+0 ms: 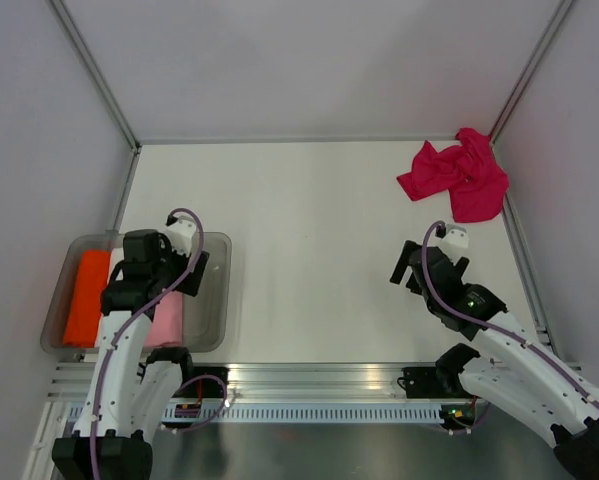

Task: Roll the t-shirts
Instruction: Grab a tshirt with the left arm

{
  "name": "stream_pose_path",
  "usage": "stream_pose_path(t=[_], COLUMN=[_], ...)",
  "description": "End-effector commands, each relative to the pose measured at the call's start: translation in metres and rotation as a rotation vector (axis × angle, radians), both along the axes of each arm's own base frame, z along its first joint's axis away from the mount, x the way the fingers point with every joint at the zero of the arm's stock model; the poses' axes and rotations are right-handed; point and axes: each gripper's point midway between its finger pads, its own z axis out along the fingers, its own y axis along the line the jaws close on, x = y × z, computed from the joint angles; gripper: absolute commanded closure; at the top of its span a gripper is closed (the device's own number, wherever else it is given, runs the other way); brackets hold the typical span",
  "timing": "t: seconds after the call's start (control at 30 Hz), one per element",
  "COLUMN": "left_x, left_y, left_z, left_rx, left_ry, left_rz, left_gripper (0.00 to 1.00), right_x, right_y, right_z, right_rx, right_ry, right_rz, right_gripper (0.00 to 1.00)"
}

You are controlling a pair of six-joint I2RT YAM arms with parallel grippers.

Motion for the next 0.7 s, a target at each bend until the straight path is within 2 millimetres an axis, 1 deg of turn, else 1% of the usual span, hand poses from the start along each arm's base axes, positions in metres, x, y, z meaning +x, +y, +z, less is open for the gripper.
stream_pose_path(t=[0.0,0.03,0.07,0.1,0.13,0.17,0.2,0.23,0.27,0.3,0.33,0.37,0.4,0.43,0.47,0.5,0.53,0.57,0.6,0.63,0.67], left_x=[0.017,0.021,0.025,0.03,0.032,0.038,0.038,0.041,0.05,0.052,0.056,0.061,0.066,0.07,0.073,0.075,0.076,0.076,0.075,0.074,0.074], left_y=[0.001,0.003,0.0,-0.009,-0.03,-0.041,-0.059,-0.067,-0.073,-0.083,-0.084,-0.085,-0.085,-0.081,-0.079,-0.077,-0.076,-0.076,-0.075,-0.076,-0.076], left_z=[0.041,0.048,0.054,0.068,0.077,0.092,0.103,0.112,0.124,0.131,0.132,0.143,0.133,0.131,0.13,0.127,0.126,0.125,0.125,0.125,0.124], left_rx=[-0.034,-0.047,-0.064,-0.09,-0.155,-0.195,-0.271,-0.325,-0.365,-0.422,-0.436,-0.44,-0.443,-0.423,-0.407,-0.385,-0.376,-0.368,-0.356,-0.351,-0.346], left_ry=[-0.122,-0.148,-0.158,-0.185,-0.196,-0.207,-0.207,-0.204,-0.195,-0.177,-0.156,-0.168,-0.121,-0.118,-0.119,-0.118,-0.119,-0.119,-0.126,-0.13,-0.13], left_rz=[0.055,0.088,0.075,0.031,-0.082,-0.131,-0.208,-0.218,-0.233,-0.252,-0.251,-0.261,-0.249,-0.229,-0.223,-0.222,-0.224,-0.23,-0.244,-0.256,-0.261], left_gripper=[0.0,0.0,0.0,0.0,0.0,0.0,0.0,0.0,0.0,0.03,0.04,0.05,0.05,0.05,0.05,0.04,0.04,0.01,0.01,0.0,0.0], right_x=[0.013,0.016,0.019,0.029,0.035,0.047,0.055,0.071,0.085,0.108,0.122,0.143,0.162,0.18,0.198,0.215,0.224,0.235,0.244,0.248,0.254], right_y=[0.01,0.017,0.024,0.035,0.042,0.044,0.042,0.036,0.037,0.027,0.027,0.023,-0.005,-0.015,-0.026,-0.058,-0.071,-0.087,-0.111,-0.129,-0.141], right_z=[0.018,0.022,0.027,0.046,0.049,0.073,0.082,0.074,0.102,0.087,0.089,0.112,0.112,0.096,0.104,0.081,0.071,0.073,0.038,0.025,0.022], right_rx=[0.043,0.03,0.026,0.049,0.04,0.023,-0.008,-0.098,-0.125,-0.173,-0.157,-0.125,-0.109,-0.1,-0.063,-0.057,-0.051,-0.045,-0.061,-0.063,-0.072], right_ry=[-0.064,-0.069,-0.083,-0.142,-0.145,-0.194,-0.2,-0.149,-0.162,-0.085,-0.062,-0.092,-0.081,-0.037,-0.06,-0.004,0.023,0.028,0.114,0.153,0.182], right_rz=[0.013,0.066,0.118,0.162,0.193,0.194,0.17,0.118,0.115,0.076,0.081,0.061,-0.015,-0.045,-0.08,-0.171,-0.202,-0.243,-0.297,-0.34,-0.369], right_gripper=[0.02,0.02,0.02,0.02,0.02,0.02,0.02,0.02,0.02,0.02,0.02,0.02,0.02,0.02,0.02,0.02,0.02,0.02,0.02,0.02,0.02])
